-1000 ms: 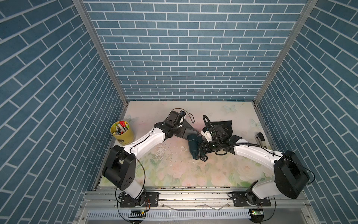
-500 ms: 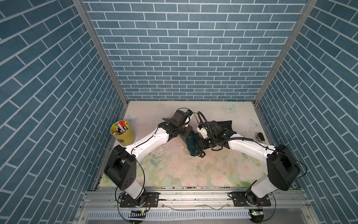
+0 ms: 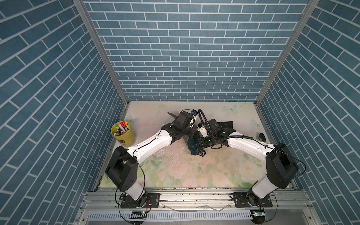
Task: Pack away hair dryers
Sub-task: Place the hair dryer in the drawstring bag.
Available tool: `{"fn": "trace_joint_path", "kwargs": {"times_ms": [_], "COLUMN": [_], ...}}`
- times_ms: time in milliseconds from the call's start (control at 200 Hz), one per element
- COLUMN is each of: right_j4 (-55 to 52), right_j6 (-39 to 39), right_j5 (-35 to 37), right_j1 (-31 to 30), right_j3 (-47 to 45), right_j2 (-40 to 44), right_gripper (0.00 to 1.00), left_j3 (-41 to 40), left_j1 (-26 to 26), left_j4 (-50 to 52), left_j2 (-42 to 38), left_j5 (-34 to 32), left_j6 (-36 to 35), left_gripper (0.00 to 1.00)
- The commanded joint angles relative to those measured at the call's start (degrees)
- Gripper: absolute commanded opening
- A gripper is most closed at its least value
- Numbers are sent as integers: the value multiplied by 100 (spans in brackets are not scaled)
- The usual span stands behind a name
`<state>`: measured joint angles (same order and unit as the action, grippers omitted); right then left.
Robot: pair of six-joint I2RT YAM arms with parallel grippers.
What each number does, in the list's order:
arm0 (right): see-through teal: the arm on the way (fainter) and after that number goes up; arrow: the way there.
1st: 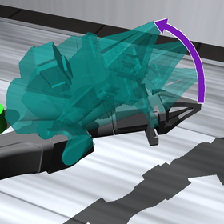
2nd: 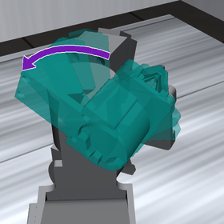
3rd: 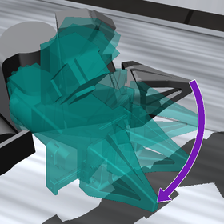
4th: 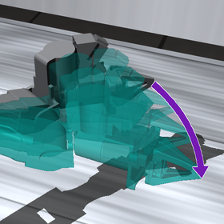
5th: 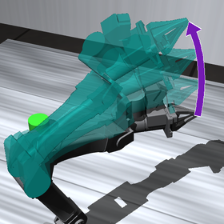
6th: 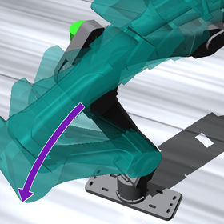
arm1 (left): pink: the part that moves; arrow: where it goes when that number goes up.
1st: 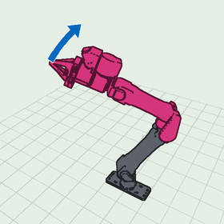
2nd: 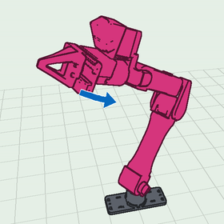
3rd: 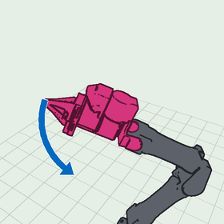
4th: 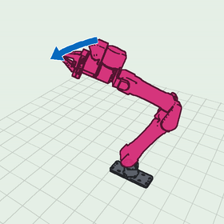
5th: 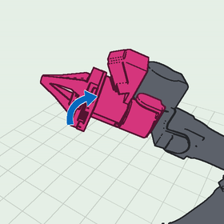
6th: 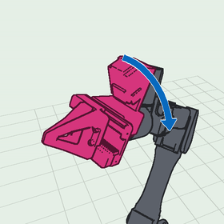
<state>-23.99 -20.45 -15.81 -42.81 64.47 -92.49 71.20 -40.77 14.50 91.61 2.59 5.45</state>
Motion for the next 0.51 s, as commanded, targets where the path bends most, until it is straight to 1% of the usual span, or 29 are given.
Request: {"fn": "trace_joint_path", "kwargs": {"times_ms": [0,140,240,500], "right_j4": [106,489,579,1234], "right_j6": [297,120,102,-281], "right_j5": [-92,-417,-609,-1138], "right_j1": [-18,133,200,471], "right_j3": [262,121,101,-251], "right_j2": [6,119,163,345], "right_gripper": [0,0,0,0], "left_j3": [-275,-653,-897,-1213], "left_j1": [-132,-156,-164,-176], "left_j4": [-460,-715,-864,-1030], "left_j2": [-231,-477,-644,-870], "left_j5": [85,224,283,295], "left_j6": [55,87,87,114], "left_gripper": [0,0,0,0]}}
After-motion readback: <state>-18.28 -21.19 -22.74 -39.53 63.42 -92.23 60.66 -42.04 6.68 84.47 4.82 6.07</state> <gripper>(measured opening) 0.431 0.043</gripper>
